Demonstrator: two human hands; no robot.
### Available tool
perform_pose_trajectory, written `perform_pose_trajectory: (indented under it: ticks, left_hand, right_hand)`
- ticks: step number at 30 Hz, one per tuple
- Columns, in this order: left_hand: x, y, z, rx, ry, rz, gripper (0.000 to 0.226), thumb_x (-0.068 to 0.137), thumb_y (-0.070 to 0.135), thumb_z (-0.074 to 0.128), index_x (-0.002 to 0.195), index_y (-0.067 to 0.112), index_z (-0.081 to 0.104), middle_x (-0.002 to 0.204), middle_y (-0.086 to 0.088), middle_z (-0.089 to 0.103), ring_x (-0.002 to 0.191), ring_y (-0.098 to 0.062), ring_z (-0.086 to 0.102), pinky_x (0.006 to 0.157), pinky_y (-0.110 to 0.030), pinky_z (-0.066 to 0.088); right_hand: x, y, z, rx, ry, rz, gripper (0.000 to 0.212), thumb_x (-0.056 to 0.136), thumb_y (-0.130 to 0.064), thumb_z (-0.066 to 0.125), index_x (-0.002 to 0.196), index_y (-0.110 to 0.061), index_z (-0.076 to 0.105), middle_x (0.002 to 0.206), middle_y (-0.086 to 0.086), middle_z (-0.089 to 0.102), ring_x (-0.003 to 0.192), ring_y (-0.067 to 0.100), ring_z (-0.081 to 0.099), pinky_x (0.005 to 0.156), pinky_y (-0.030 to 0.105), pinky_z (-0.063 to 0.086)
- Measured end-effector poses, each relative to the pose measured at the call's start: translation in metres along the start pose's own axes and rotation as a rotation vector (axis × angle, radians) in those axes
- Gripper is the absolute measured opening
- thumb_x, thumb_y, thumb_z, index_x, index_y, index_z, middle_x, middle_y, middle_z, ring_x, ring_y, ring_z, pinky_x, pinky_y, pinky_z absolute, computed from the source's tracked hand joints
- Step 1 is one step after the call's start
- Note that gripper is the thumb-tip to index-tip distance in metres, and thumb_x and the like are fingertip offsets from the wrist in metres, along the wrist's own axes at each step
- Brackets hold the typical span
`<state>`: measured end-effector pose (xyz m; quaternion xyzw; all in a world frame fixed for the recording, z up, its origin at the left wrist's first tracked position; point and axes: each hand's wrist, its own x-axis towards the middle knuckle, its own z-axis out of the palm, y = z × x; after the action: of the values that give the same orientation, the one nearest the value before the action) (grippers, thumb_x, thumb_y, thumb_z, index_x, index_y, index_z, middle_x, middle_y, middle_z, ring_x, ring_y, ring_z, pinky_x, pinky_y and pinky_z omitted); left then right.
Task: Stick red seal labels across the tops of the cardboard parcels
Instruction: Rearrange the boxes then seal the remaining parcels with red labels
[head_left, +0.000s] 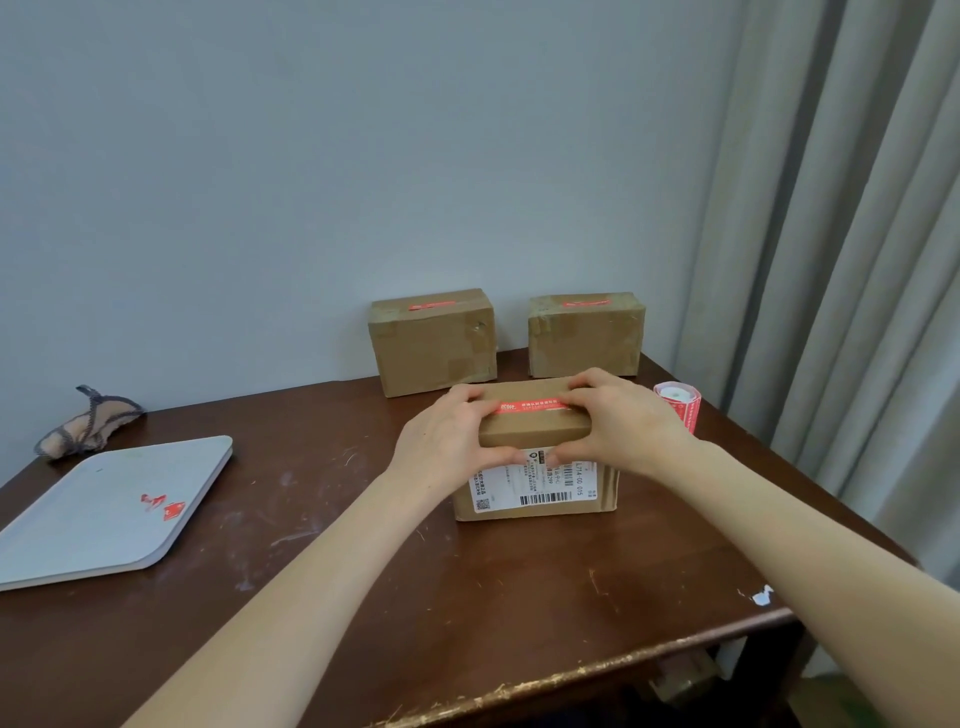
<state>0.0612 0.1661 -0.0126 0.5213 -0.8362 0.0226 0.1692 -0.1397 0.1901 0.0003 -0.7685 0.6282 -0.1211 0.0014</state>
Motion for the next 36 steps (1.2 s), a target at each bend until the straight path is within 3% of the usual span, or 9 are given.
perform_pose_trajectory:
  ticks: [4, 8, 13, 18, 24, 29, 33, 36]
  left_hand:
    - [-0.003, -0.001, 0.0, 0.051, 0.063, 0.015, 0.076, 0.077, 0.064, 0.059, 0.139, 0.022, 0.044, 0.142, 0.009, 0.04, 0.128, -0.008, 0.04, 0.094, -0.025, 0.041]
    - [0.001, 0.002, 0.003, 0.07, 0.1, 0.067, 0.074, 0.078, 0.064, 0.059, 0.141, 0.034, 0.036, 0.139, 0.006, 0.043, 0.127, -0.013, 0.038, 0.093, -0.026, 0.041]
    - [0.003, 0.003, 0.009, 0.141, 0.056, 0.074, 0.067, 0.079, 0.067, 0.054, 0.14, 0.048, 0.033, 0.14, 0.002, 0.038, 0.127, -0.018, 0.033, 0.097, -0.028, 0.037]
    - [0.003, 0.004, 0.009, 0.17, 0.1, 0.135, 0.058, 0.084, 0.061, 0.053, 0.137, 0.05, 0.036, 0.135, 0.005, 0.041, 0.122, -0.018, 0.039, 0.095, -0.028, 0.038]
    - [0.002, 0.002, 0.004, 0.148, 0.074, 0.107, 0.057, 0.081, 0.063, 0.055, 0.134, 0.045, 0.044, 0.132, 0.01, 0.042, 0.119, -0.012, 0.041, 0.082, -0.025, 0.042]
    - [0.002, 0.002, 0.003, 0.078, 0.054, 0.074, 0.059, 0.077, 0.062, 0.061, 0.131, 0.04, 0.05, 0.129, 0.01, 0.043, 0.118, -0.01, 0.041, 0.083, -0.026, 0.044]
    - [0.001, -0.002, 0.001, 0.032, 0.071, 0.031, 0.063, 0.075, 0.06, 0.064, 0.13, 0.032, 0.053, 0.128, 0.009, 0.045, 0.115, -0.009, 0.044, 0.084, -0.024, 0.042]
    - [0.004, 0.0, -0.005, 0.077, 0.069, 0.035, 0.067, 0.075, 0.063, 0.062, 0.13, 0.028, 0.051, 0.126, 0.008, 0.046, 0.11, -0.01, 0.048, 0.08, -0.023, 0.043]
  right_hand:
    - [0.0, 0.002, -0.001, 0.015, 0.045, 0.023, 0.078, 0.066, -0.065, 0.072, 0.128, -0.02, 0.053, 0.123, -0.005, 0.05, 0.106, 0.014, 0.052, 0.085, 0.03, 0.048]
    - [0.0, 0.0, 0.002, -0.128, 0.079, -0.008, 0.086, 0.067, -0.073, 0.064, 0.138, -0.03, 0.043, 0.128, -0.004, 0.046, 0.117, 0.018, 0.042, 0.089, 0.031, 0.044]
    - [-0.002, -0.001, 0.005, -0.139, 0.087, -0.023, 0.076, 0.073, -0.073, 0.059, 0.14, -0.045, 0.039, 0.127, -0.003, 0.042, 0.118, 0.019, 0.039, 0.09, 0.032, 0.04]
    - [-0.004, -0.004, 0.005, -0.124, 0.084, -0.034, 0.064, 0.078, -0.068, 0.058, 0.138, -0.053, 0.041, 0.123, -0.004, 0.042, 0.116, 0.019, 0.039, 0.087, 0.031, 0.035]
    - [-0.007, -0.006, 0.004, -0.119, 0.089, -0.027, 0.065, 0.076, -0.064, 0.063, 0.134, -0.037, 0.05, 0.125, -0.005, 0.045, 0.117, 0.017, 0.041, 0.083, 0.028, 0.038]
    - [-0.008, -0.003, 0.003, -0.06, 0.086, 0.016, 0.066, 0.071, -0.064, 0.068, 0.126, -0.03, 0.056, 0.122, -0.006, 0.045, 0.116, 0.015, 0.039, 0.082, 0.029, 0.044]
    - [-0.007, -0.003, 0.003, -0.037, 0.11, 0.046, 0.07, 0.066, -0.064, 0.073, 0.121, -0.023, 0.056, 0.12, -0.004, 0.046, 0.113, 0.015, 0.043, 0.08, 0.031, 0.047]
    - [-0.005, -0.001, 0.0, -0.026, 0.118, 0.05, 0.079, 0.065, -0.064, 0.074, 0.128, -0.023, 0.049, 0.123, -0.002, 0.042, 0.115, 0.015, 0.042, 0.084, 0.034, 0.05]
